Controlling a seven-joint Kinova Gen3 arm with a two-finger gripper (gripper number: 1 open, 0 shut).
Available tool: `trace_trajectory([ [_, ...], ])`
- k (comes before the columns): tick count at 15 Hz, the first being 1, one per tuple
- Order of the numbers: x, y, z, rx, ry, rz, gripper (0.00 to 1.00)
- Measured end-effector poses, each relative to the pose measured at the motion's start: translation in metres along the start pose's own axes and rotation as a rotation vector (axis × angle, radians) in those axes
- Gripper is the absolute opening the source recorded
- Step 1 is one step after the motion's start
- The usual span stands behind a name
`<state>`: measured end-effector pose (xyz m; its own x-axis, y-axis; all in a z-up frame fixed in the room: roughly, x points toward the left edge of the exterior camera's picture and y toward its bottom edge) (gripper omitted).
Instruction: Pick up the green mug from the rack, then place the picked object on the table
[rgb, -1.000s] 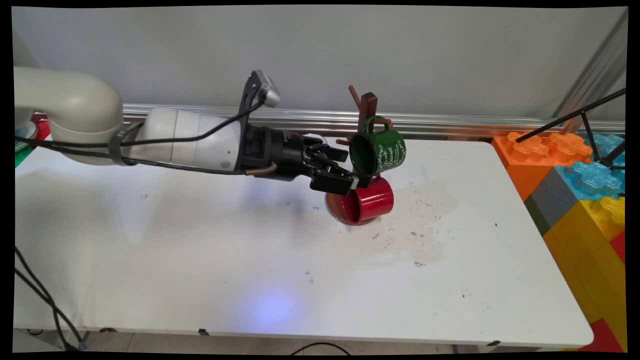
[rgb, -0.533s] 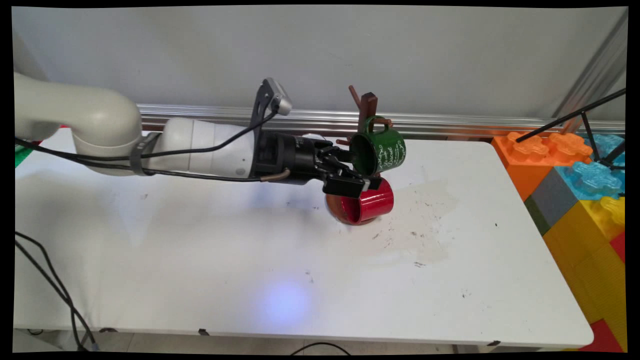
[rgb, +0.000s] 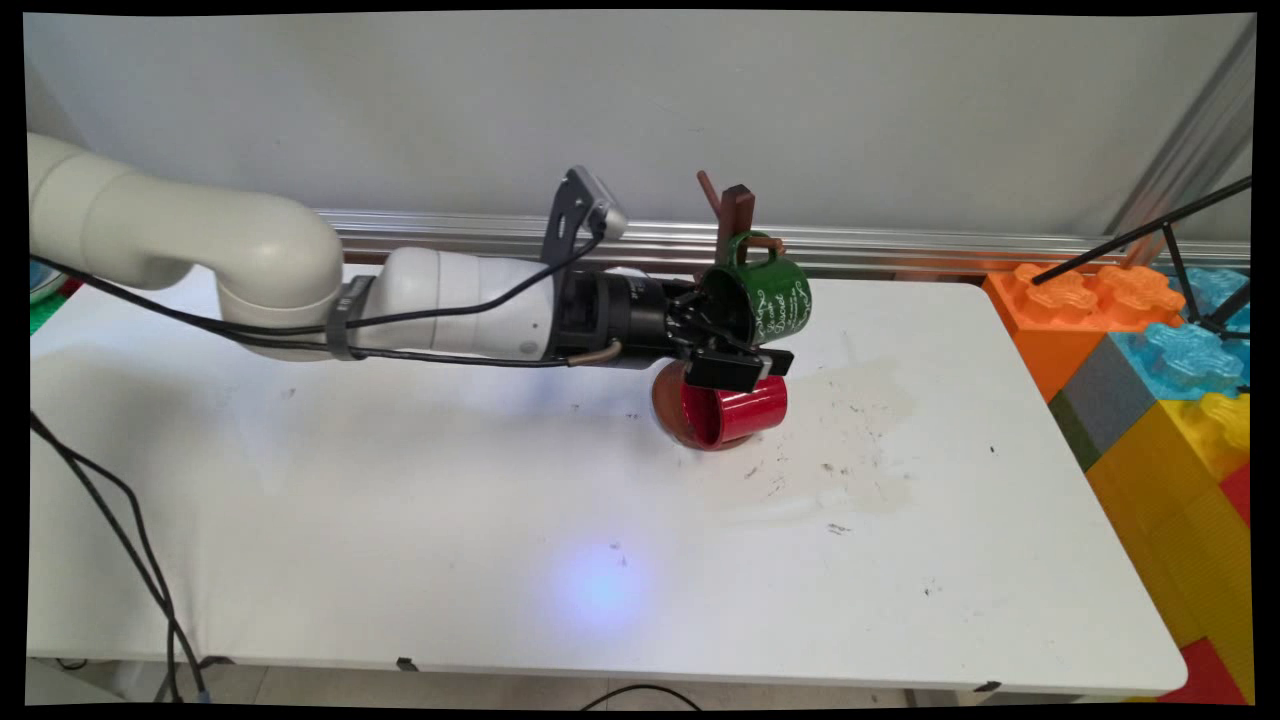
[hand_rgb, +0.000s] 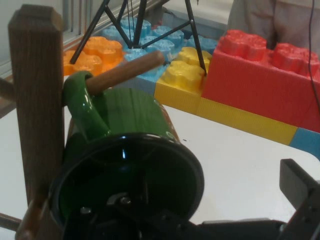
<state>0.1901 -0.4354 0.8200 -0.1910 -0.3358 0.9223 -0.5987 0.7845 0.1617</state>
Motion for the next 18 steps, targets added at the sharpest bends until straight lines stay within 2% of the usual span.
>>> trace_trajectory([
  [4,-0.001,-0.003,0.013,0.009,0.007,0.000,1.00],
  [5,-0.001,-0.004,0.015,0.012,0.008,0.000,0.00],
  [8,-0.002,-0.007,0.020,0.023,0.010,-0.004,0.00],
  [18,-0.004,-0.006,0.025,0.012,0.010,0.003,0.00],
])
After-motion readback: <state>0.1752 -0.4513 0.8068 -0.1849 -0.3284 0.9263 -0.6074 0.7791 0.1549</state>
